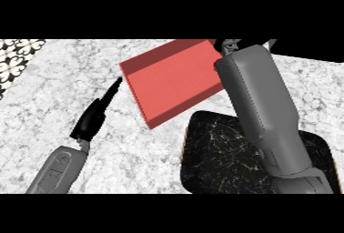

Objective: Pick the cupcake from the tray and place it in the cardboard box

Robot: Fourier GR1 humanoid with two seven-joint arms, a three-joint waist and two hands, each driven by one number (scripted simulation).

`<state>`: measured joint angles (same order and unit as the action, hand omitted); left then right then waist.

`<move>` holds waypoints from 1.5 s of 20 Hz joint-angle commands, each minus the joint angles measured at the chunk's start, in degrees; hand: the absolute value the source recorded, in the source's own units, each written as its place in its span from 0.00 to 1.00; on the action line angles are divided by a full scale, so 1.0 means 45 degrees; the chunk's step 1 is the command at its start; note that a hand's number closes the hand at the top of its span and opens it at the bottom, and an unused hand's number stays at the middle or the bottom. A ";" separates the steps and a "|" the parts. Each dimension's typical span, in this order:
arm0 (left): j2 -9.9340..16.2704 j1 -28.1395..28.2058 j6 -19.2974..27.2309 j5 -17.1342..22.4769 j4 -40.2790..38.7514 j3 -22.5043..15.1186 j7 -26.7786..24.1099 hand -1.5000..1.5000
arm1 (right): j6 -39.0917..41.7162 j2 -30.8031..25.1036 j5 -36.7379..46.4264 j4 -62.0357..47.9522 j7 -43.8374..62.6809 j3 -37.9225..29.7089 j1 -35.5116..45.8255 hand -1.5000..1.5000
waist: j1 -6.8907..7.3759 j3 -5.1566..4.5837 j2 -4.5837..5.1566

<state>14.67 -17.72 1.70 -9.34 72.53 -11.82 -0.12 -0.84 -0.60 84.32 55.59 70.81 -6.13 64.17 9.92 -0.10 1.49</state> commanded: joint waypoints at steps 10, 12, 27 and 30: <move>0.0193 0.0523 0.0006 0.0057 -0.0277 0.0236 -0.0380 0.50 | -0.6412 0.0126 0.1370 0.2333 0.2674 0.0241 -0.0404 0.00 | -0.0413 0.0012 -0.0116; 0.0178 0.0277 0.0160 0.0028 -0.0401 0.0390 -0.0263 0.50 | -0.7101 0.0127 0.1711 0.2745 0.2573 0.0410 -0.0908 0.00 | -0.0687 0.0021 -0.0098; 0.0467 0.0789 0.0270 0.0283 -0.0409 0.0984 -0.0465 0.50 | -0.9291 0.0130 0.4627 0.6598 0.3183 0.2357 -0.5576 0.00 | -0.1513 0.0037 -0.0377; 0.0477 0.1072 0.0172 0.0315 -0.0306 0.0918 -0.0493 0.50 | -0.9552 0.0131 0.4595 0.7566 0.3189 0.2804 -0.6938 0.00 | -0.1582 0.0058 -0.0428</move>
<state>16.56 -13.61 2.68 -8.11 70.77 -7.88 -2.10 -37.04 -0.13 103.60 85.47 70.36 3.69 37.69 3.23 0.08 -0.29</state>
